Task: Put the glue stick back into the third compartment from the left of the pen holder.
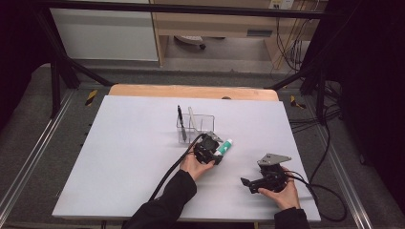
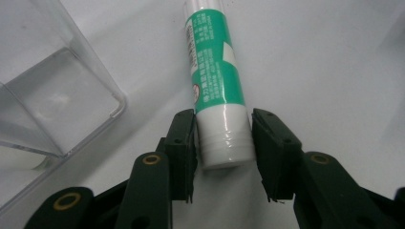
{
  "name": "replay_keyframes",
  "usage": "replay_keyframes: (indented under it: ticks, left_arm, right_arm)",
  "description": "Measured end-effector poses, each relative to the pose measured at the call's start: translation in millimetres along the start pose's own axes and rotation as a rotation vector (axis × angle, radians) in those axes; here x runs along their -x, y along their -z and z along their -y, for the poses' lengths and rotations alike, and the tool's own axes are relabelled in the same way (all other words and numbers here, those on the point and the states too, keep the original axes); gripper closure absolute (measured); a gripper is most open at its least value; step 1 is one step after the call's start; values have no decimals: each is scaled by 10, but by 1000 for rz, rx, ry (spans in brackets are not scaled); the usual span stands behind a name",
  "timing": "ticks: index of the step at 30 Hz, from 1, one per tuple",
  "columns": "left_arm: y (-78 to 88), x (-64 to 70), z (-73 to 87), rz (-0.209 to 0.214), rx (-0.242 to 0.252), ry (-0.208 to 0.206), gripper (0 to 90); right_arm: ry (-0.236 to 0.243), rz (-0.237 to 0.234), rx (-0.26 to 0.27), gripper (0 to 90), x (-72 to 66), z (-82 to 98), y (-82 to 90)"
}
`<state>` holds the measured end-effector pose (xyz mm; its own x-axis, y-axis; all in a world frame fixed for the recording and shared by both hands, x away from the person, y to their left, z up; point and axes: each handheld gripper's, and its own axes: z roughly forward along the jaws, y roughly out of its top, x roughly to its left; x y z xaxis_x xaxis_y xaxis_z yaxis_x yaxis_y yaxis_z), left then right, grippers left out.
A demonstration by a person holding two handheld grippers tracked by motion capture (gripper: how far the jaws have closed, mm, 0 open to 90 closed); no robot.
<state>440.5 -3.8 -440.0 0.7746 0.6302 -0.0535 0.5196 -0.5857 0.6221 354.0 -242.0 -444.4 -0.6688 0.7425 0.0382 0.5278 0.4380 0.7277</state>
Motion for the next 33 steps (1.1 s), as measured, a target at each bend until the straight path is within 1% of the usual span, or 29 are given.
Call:
replay_keyframes:
  ticks: [2,6,11,16,19,22,24,27,30,33]
  left_arm:
    - [1,-4,1,3,-1,9,612]
    - [0,-2,3,-8,0,0,638]
    - [-1,9,13,-15,7,-3,640]
    - [3,-10,18,-4,12,5,642]
    - [10,-24,26,-9,19,-4,642]
    - [40,-48,30,13,33,5,642]
    - [70,-56,25,21,51,-2,642]
    - [124,-62,18,33,62,-11,642]
    - [175,-62,28,52,45,-26,642]
    - [233,-73,71,74,30,-32,642]
  right_arm:
    - [0,0,1,40,1,0,0]
    - [2,1,2,40,2,-1,3]
    - [2,0,3,40,1,0,2]
    - [5,1,7,37,0,-1,8]
    - [14,2,9,34,-1,2,7]
    - [17,2,7,34,-6,3,6]
    - [14,1,7,34,-11,2,5]
    - [21,0,9,34,-13,1,8]
    - [33,0,18,31,-22,-3,19]
    - [51,4,25,18,-33,-10,25]
